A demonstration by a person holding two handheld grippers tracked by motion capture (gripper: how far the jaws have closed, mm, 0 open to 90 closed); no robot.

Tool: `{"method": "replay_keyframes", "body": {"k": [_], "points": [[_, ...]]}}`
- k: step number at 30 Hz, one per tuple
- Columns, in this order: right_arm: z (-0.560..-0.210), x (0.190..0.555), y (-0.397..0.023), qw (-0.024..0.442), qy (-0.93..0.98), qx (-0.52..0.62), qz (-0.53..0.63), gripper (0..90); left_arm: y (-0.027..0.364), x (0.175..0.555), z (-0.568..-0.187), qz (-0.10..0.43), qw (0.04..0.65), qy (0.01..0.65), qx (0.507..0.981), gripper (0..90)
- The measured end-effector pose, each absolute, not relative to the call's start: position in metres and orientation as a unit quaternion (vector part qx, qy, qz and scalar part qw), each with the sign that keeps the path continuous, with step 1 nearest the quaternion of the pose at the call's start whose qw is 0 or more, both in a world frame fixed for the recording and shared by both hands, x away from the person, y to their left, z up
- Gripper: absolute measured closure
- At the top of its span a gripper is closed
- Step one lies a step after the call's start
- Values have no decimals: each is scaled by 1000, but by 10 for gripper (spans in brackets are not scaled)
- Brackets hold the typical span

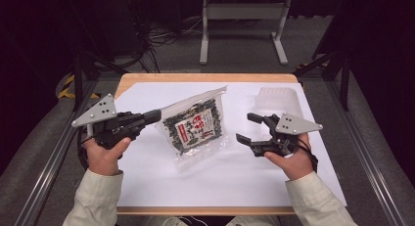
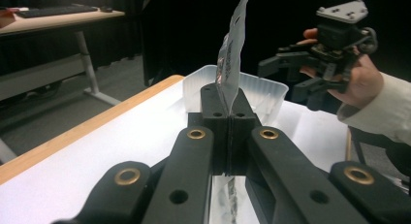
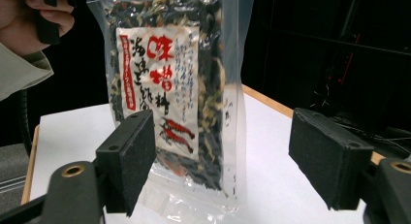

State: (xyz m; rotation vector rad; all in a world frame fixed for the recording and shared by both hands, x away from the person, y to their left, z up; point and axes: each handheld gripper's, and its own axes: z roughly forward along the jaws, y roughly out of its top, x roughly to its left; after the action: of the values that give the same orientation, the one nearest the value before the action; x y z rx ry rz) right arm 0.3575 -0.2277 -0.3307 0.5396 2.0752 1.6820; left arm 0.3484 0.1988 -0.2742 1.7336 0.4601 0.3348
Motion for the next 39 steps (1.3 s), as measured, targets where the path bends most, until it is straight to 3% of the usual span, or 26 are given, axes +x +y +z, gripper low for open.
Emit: {"method": "replay_keyframes", "body": {"k": [15,39], "points": [[-313,386,-198,177,760,167,602,198,194,344,-274,134,616,183,755,896],[-323,396,-161,115,781,101,606,196,188,343,-277,110,644,155,741,896]]}}
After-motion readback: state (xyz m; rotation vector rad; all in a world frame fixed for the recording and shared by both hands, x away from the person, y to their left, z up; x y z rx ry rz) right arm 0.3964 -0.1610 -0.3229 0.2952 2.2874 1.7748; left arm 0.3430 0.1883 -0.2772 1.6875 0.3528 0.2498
